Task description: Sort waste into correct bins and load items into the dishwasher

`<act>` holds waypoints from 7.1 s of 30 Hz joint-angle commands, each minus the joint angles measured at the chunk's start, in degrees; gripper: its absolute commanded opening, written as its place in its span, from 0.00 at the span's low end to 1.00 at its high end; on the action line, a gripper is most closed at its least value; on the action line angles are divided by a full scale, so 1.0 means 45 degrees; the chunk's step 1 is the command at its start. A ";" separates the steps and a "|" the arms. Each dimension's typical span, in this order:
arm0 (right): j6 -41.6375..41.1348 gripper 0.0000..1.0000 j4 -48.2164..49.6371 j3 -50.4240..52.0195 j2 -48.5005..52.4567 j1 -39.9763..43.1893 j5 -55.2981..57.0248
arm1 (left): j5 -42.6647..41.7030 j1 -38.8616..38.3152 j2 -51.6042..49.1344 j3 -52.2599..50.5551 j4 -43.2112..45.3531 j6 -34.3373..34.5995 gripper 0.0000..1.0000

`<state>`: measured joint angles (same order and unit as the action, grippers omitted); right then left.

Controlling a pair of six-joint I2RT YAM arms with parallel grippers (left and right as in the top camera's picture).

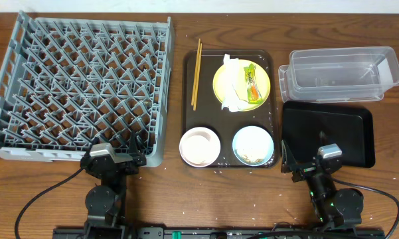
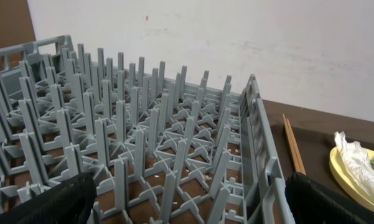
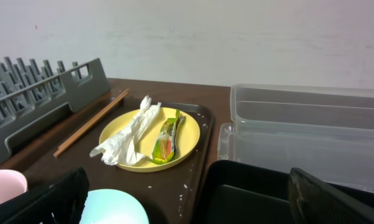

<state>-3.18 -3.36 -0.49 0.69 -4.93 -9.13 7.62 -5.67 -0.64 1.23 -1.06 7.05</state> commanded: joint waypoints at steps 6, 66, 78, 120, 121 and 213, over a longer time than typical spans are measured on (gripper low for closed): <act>0.0112 0.99 -0.0015 0.0039 -0.0083 0.0107 0.0073 | 0.0117 -0.0005 0.0005 -0.0223 -0.0520 -0.0214 0.98; -0.2365 0.99 0.0695 -0.0374 -0.0083 0.0102 -0.1715 | -0.3696 -0.0005 0.0000 0.0107 0.1812 0.0175 0.98; -0.1088 0.99 -0.0539 -0.7038 0.5809 0.0102 -0.2161 | -0.3997 -0.0005 -0.4993 0.7645 -0.1622 0.0165 0.98; -0.2579 0.61 -0.3706 -1.6417 2.3299 -0.4838 0.3585 | -0.5877 -0.0005 -0.9743 1.2279 -0.7101 0.0170 0.98; -0.2579 0.61 -0.3152 -1.6417 2.3785 -0.4838 0.3585 | -0.5877 -0.0005 -0.9743 1.2279 -0.7101 0.0165 0.98; -0.7441 0.01 -0.3759 -1.6665 2.1051 -0.0918 0.1530 | -0.5877 -0.0005 -0.9743 1.2279 -0.7101 0.0165 0.98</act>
<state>-26.30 -19.70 -75.22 98.87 -13.02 -2.46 -18.11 -5.72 -44.58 55.07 -33.10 7.53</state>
